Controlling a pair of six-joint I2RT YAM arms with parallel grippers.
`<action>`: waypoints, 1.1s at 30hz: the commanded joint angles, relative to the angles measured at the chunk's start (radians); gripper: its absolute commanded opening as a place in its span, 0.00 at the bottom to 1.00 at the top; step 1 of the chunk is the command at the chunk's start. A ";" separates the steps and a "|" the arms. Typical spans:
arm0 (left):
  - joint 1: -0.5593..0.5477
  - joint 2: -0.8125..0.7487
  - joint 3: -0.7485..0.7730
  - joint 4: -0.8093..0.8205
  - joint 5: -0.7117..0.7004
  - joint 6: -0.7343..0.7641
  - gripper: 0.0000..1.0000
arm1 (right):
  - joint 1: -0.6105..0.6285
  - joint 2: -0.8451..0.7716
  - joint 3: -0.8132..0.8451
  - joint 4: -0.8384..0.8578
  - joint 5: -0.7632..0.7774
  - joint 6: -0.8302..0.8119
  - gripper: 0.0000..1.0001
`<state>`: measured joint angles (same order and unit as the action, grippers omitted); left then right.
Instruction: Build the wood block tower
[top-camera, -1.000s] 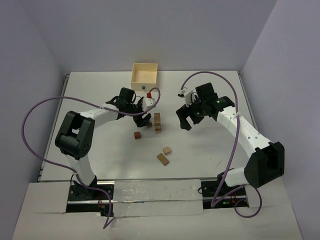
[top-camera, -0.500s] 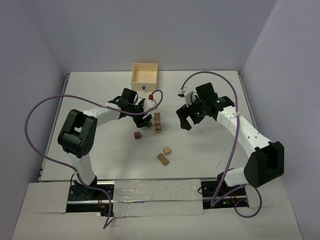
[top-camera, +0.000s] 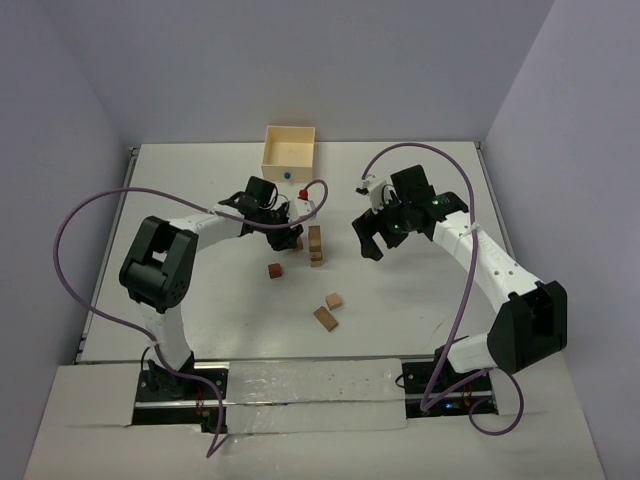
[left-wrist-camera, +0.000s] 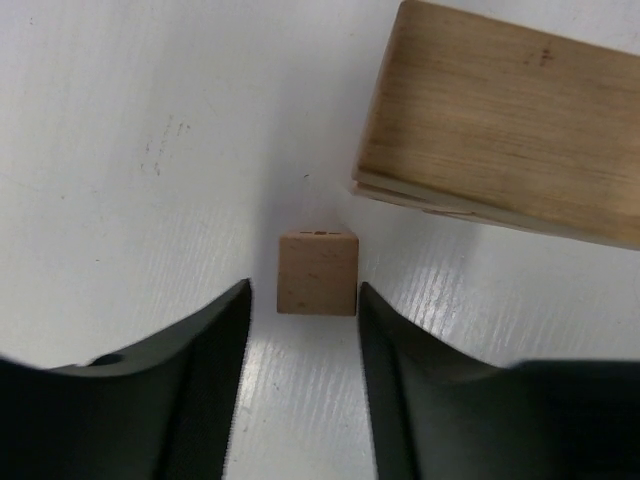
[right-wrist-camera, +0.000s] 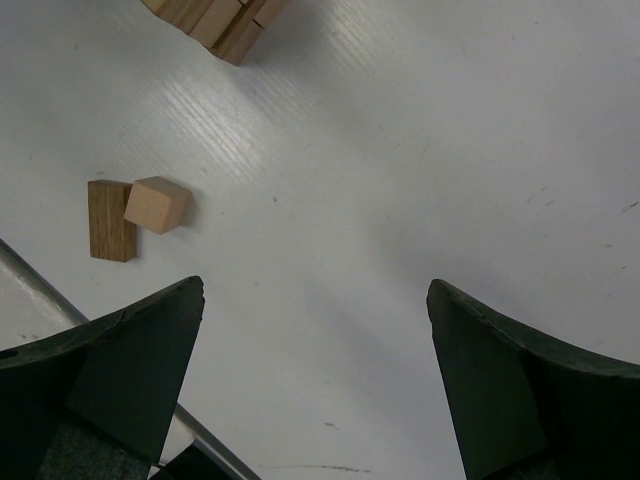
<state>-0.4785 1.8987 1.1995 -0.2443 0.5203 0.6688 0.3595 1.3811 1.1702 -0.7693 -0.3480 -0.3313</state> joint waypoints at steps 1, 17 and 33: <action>-0.005 -0.031 0.007 -0.002 0.029 0.017 0.45 | -0.008 -0.004 0.014 0.025 0.003 -0.005 1.00; 0.058 -0.246 0.111 -0.334 0.059 0.091 0.15 | -0.008 -0.022 0.019 0.024 -0.014 0.004 1.00; 0.008 -0.247 0.276 -0.430 0.140 0.105 0.18 | -0.009 -0.012 0.035 0.006 -0.021 -0.006 1.00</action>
<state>-0.4495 1.6277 1.4050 -0.6289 0.6040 0.7430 0.3592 1.3808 1.1706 -0.7701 -0.3533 -0.3307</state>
